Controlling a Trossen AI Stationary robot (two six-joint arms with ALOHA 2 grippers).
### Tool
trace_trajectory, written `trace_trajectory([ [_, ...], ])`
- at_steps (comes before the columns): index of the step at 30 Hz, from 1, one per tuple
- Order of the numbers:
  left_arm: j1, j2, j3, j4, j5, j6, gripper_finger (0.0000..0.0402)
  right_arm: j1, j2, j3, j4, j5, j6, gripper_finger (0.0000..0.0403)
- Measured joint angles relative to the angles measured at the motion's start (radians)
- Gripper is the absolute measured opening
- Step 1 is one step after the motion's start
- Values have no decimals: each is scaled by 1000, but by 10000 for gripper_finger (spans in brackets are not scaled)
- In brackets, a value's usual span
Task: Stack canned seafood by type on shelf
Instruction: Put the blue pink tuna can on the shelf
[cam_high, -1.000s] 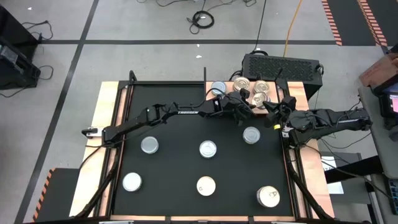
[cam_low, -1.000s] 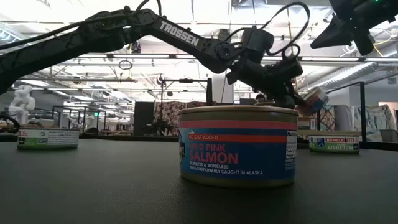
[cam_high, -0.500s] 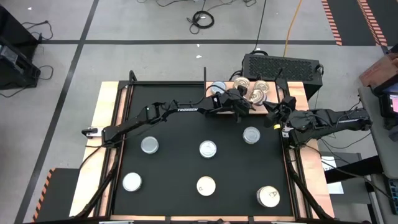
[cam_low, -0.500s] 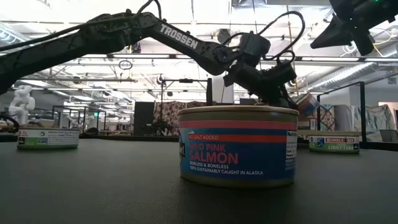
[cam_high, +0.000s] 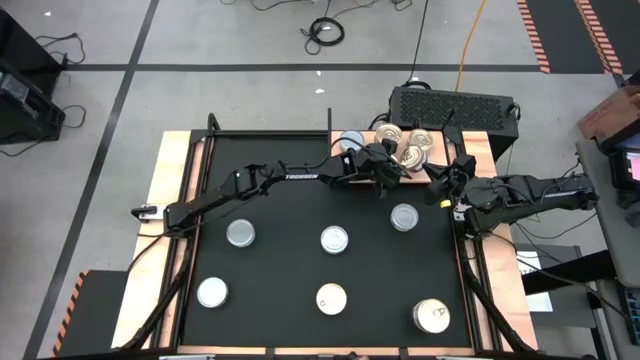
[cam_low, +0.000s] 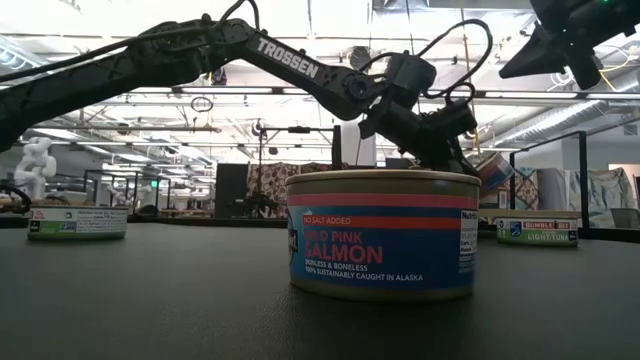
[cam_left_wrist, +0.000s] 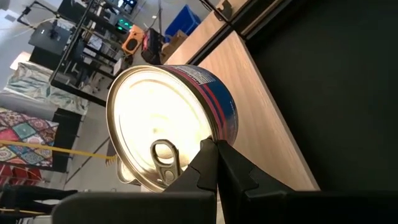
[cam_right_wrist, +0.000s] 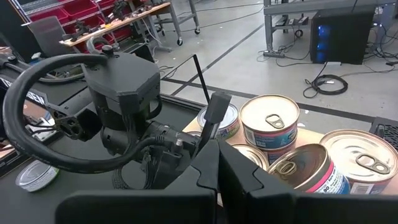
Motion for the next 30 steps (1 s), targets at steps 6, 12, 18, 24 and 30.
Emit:
trace_trajectory([
  [6,0,0,0,1,2,7,6,0,0,0,0,-20,-1,0],
  [12,0,-3,0,7,29,7,30,0,0,0,-5,-20,-1,0],
  [18,0,-3,0,6,29,6,35,0,0,0,-9,-22,1,0],
  [24,-19,-12,0,23,-72,23,36,0,8,0,-48,-159,32,0],
  [30,-80,-116,0,-84,-132,55,36,0,58,0,-180,-286,130,0],
])
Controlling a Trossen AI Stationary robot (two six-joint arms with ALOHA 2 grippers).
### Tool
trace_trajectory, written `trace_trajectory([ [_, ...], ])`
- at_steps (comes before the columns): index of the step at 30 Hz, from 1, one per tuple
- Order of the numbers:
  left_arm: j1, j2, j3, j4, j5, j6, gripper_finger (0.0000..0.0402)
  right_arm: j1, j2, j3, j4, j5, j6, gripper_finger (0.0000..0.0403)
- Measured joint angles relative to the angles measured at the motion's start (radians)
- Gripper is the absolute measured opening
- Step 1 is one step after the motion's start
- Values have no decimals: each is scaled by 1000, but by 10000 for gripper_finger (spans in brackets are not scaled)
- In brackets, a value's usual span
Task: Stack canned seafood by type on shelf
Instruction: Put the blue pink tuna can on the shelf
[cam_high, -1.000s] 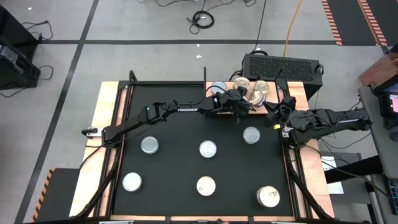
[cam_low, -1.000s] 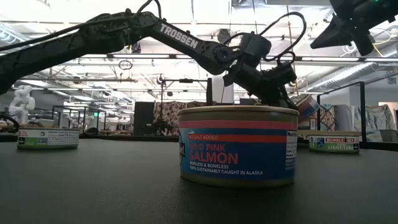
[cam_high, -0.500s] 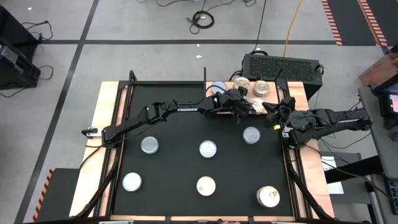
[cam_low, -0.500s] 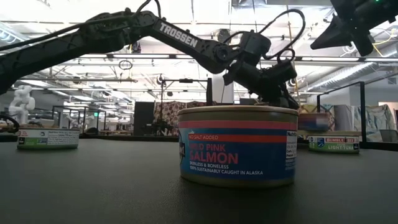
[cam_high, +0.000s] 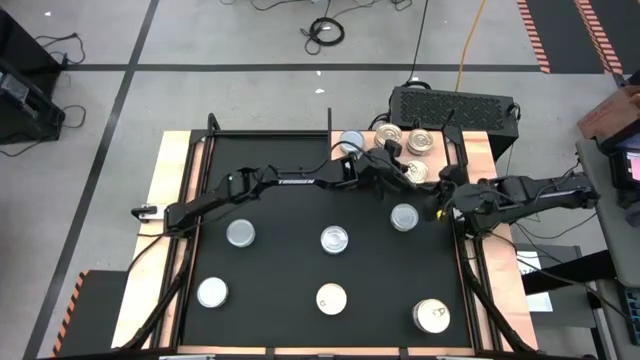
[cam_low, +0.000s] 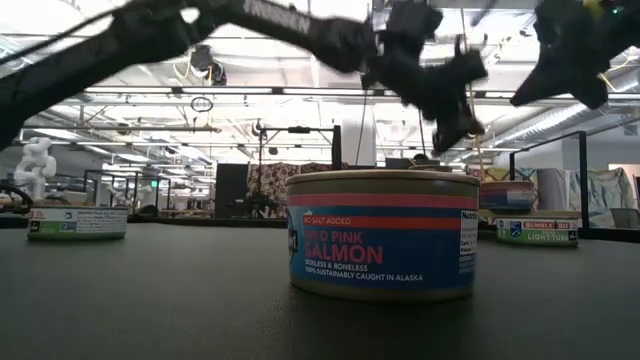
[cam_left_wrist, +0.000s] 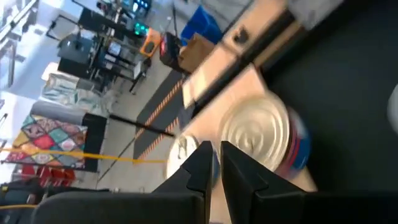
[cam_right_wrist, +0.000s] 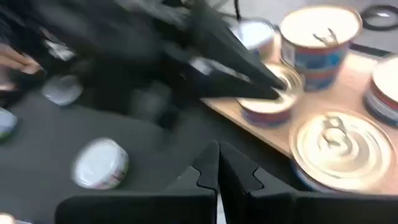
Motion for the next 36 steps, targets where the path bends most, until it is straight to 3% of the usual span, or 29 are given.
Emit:
trace_trajectory([
  [9,-34,-315,0,-484,-16,-230,19,-35,112,0,-43,-3,27,0],
  [15,-8,-537,1,-754,14,-431,4,-179,221,0,-38,-118,-53,0],
  [21,1,-681,-50,-946,16,-597,2,-361,340,0,33,-294,-235,0],
  [24,1,-777,-205,-921,10,-634,2,-434,391,0,68,-379,-312,0],
  [27,11,-903,-448,-807,-22,-686,1,-483,437,0,90,-390,-360,0],
  [32,22,-1150,-902,-401,-23,-736,1,-532,507,0,100,-391,-402,0],
  [36,12,-1273,-1139,-140,-19,-739,1,-562,551,0,100,-384,-417,0],
])
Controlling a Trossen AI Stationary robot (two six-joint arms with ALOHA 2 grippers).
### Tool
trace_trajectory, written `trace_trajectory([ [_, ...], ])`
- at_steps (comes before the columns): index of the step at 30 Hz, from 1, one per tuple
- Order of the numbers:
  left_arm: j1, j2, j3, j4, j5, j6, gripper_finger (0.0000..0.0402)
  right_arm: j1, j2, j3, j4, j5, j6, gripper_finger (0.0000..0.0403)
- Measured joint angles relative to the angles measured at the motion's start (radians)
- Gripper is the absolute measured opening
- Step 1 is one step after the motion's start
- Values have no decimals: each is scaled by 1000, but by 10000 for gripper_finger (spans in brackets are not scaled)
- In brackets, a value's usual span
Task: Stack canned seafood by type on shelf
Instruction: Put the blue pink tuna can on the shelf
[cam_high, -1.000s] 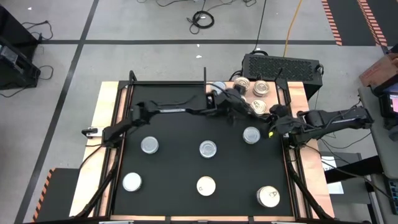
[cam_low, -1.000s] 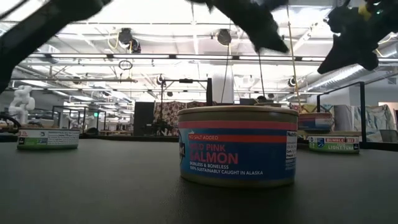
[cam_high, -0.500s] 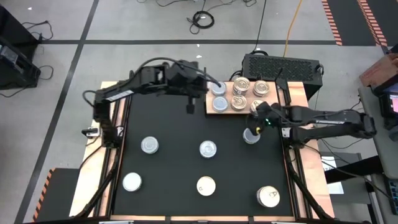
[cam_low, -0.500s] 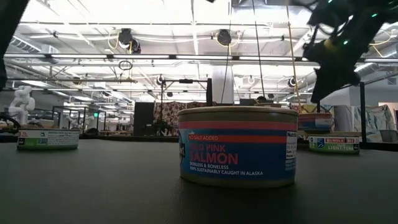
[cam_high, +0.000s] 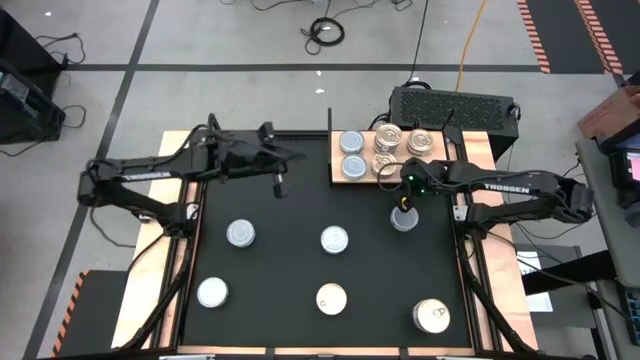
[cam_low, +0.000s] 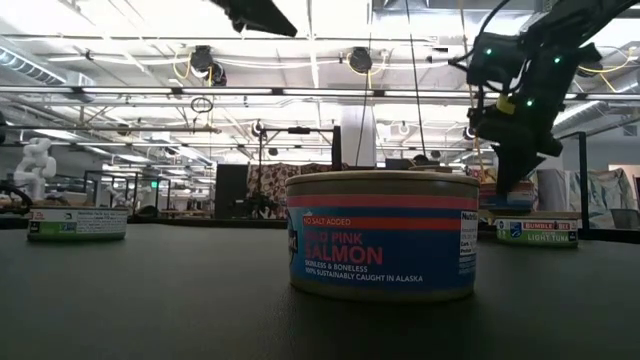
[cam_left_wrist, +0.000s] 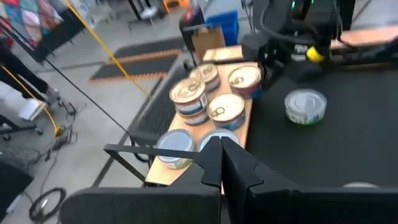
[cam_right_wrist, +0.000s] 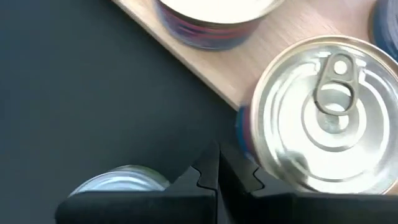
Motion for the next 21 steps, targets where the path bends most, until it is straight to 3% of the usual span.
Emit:
trace_trajectory([
  [5,-1,-56,-103,128,16,-23,0,-36,28,0,9,28,-11,0],
  [21,-1,-46,-108,116,64,-22,0,-132,27,0,2,87,-22,0],
])
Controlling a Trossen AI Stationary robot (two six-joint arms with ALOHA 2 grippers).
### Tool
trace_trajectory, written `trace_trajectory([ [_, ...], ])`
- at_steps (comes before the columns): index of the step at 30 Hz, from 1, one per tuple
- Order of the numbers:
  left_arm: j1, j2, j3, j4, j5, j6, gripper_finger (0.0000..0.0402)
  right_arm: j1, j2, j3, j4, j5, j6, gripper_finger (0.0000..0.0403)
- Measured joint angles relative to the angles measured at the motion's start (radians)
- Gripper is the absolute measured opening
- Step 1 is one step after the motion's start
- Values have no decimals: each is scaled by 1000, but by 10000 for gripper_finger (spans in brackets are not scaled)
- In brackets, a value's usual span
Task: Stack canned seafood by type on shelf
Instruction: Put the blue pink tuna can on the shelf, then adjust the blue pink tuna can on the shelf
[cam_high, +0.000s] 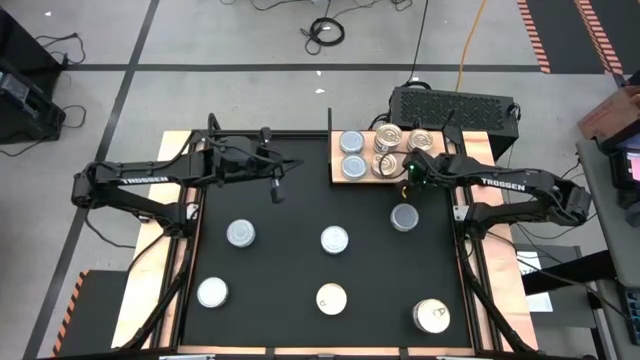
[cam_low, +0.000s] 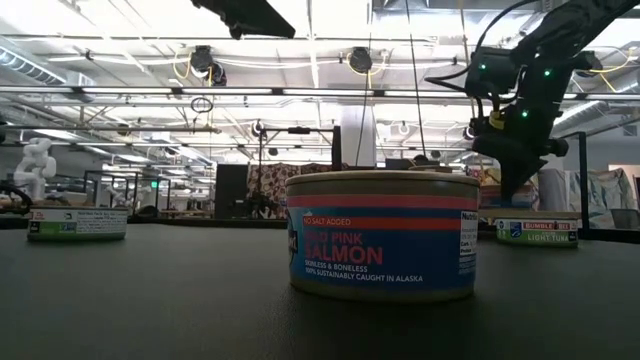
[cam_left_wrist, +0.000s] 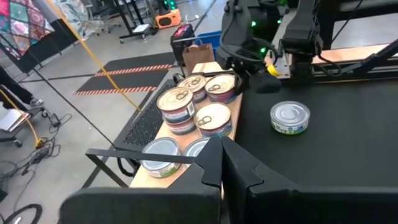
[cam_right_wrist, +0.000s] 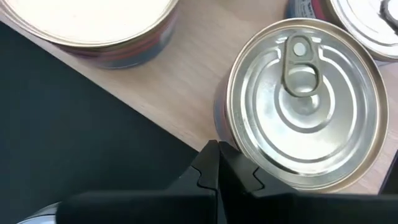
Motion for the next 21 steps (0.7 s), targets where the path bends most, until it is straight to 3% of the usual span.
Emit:
trace_trajectory([
  [10,0,0,0,0,8,8,0,18,0,7,4,-68,-1,0],
  [21,0,0,0,0,8,9,0,62,0,124,52,-62,-39,0],
])
